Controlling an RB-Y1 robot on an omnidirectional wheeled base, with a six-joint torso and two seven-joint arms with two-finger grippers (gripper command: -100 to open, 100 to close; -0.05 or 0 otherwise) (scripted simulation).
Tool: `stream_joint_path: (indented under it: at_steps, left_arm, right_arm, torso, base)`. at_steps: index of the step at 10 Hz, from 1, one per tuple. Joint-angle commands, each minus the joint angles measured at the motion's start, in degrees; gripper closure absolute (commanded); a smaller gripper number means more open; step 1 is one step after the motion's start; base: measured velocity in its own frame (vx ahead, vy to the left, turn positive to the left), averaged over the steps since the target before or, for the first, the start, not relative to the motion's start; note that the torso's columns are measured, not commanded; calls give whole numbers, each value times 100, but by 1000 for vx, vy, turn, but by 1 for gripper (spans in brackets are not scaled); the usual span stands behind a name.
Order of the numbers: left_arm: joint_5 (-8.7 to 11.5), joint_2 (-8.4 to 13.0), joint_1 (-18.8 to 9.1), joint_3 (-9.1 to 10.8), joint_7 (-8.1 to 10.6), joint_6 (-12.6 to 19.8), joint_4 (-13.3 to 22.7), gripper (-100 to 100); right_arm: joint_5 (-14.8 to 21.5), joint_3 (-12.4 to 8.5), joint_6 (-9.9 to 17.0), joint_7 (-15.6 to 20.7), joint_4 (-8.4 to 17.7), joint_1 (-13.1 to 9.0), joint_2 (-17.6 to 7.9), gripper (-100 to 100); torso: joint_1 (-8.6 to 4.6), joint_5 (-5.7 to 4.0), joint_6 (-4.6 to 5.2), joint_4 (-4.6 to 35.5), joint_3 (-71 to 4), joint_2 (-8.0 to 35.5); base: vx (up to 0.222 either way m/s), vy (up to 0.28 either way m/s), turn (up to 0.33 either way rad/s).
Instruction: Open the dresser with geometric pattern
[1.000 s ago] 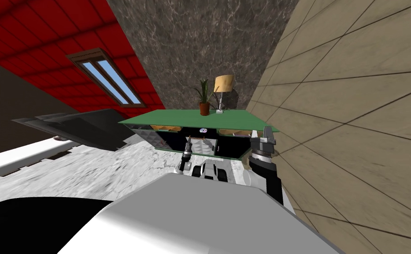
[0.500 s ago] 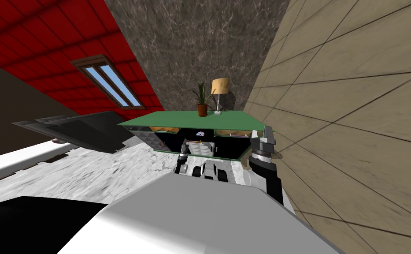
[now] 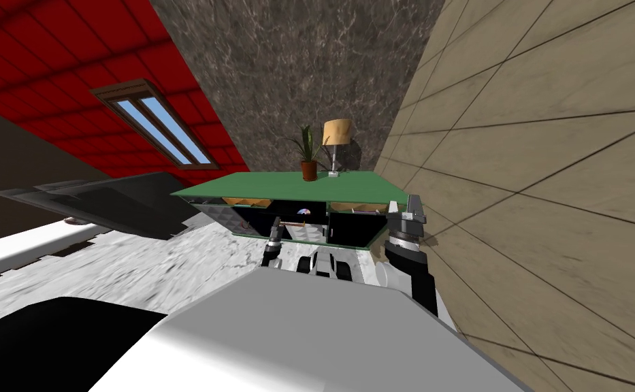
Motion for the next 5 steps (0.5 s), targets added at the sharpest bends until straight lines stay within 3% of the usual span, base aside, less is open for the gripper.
stream_joint_path:
  at_steps: [1, 3, 5]
  left_arm:
    - [251, 281, 411, -36, 97, 29, -402, -100]
    - [251, 281, 463, -36, 97, 29, -484, -100]
    - [586, 657, 987, -79, 213, 61, -977, -100]
  right_arm:
    - [0, 0, 0, 0, 0, 0, 0, 0]
    - [0, -1, 0, 0, 0, 1, -1, 0]
    - [0, 0, 0, 0, 0, 0, 0, 0]
  torso:
    - [3, -1, 1, 2, -1, 1]
    - [-4, -8, 5, 9, -1, 4]
    - [-19, -24, -6, 26, 11, 28]
  base:
    - [62, -65, -43]
    - [43, -29, 6]
    - [51, -51, -58]
